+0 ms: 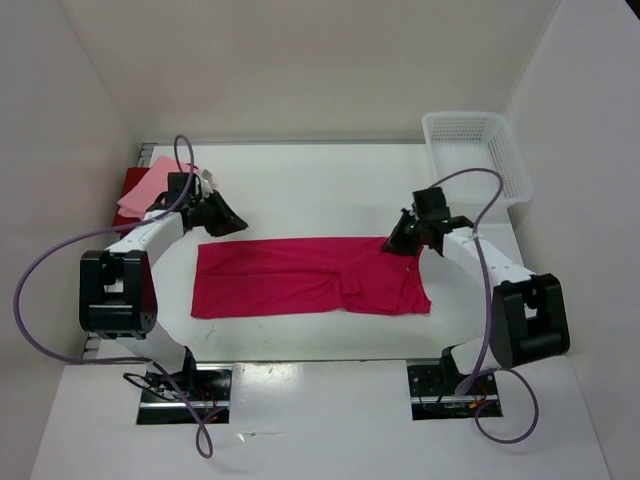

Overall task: Fold and stack the t-shirts
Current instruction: Rotate the tshirt 85 degrees

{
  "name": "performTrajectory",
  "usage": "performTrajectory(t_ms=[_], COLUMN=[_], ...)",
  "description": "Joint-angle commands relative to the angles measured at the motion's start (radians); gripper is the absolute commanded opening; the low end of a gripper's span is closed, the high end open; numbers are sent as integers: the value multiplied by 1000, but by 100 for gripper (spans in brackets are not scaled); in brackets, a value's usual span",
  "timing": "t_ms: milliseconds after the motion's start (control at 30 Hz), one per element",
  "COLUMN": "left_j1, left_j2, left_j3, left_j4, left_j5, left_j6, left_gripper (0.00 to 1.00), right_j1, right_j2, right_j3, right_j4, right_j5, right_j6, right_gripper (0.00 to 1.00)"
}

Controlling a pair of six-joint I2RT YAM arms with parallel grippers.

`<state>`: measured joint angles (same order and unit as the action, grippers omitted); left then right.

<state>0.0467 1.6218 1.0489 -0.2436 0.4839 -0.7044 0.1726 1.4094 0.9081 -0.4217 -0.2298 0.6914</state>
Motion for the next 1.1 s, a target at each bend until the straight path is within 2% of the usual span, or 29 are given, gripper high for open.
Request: performTrajectory(t_ms=[0,67,200,300,433,467,500,567,600,667,700,733,767,800,833,867,900,933,1000,1033,1067], left_j1=[-51,-65,-87,-99,-108,-108,-108,-108,-108,-117,-117,-117,-128,-128,-128,-128,-128,-128,-117,-117,-105], left_j2=[-37,-49,-68,-79,-102,-114,-126,-148,-157,-184,-195,-215,-226,-237,-252,-252,-252,-252,-252,-243,-243], left_j3=[20,20,11,2,-7,-7,-7,-27,-38,-59,-72,-72,-72,-72,-72,-72,-72,-72,-72,-61,-61], left_j4=[-40,-40,-40,-40,-62,-86,-95,-112,-126,-146,-155,-166,-184,-194,-204,-204,-204,-204,-204,-204,-204], left_j5=[-24,-33,-21,-11,-11,-11,-11,-11,-11,-22,-22,-34,-34,-60,-61,-76,-76,-76,-76,-76,-88], left_j6=[59,69,92,92,102,102,112,121,121,108,108,108,108,108,108,108,108,108,108,108,117], left_gripper=[16,9,5,3,3,3,3,4,6,6,8,10,13,18,28,33,36,38,40,40,40], right_j1=[83,94,94,94,94,94,94,103,117,145,177,191,191,203,203,203,203,231,275,322,341], right_j2=[48,98,196,330,529,627,682,787,898,1017,1122,1167,1204,1239,1304,1250,1190,1090,1001,881,799], right_j3=[-49,-61,-38,41,255,314,472,659,897,1187,1490,1637,1915,2051,2192,2194,2045,1998,1823,1724,1427], right_j4=[-32,-23,-3,17,44,41,22,-2,-27,-121,-250,-320,-392,-539,-610,-611,-594,-594,-582,-533,-467], right_j5=[-46,-58,-46,-25,10,21,33,-18,-34,-57,-57,-48,-37,-25,-25,-63,-63,-63,-20,-20,-20], right_j6=[88,99,99,80,47,28,17,-1,-1,-28,-47,-64,-93,-93,-93,-102,-125,-147,-208,-219,-219], right_gripper=[2,2,2,2,2,2,1,0,0,0,3,7,10,13,24,31,34,40,44,44,34])
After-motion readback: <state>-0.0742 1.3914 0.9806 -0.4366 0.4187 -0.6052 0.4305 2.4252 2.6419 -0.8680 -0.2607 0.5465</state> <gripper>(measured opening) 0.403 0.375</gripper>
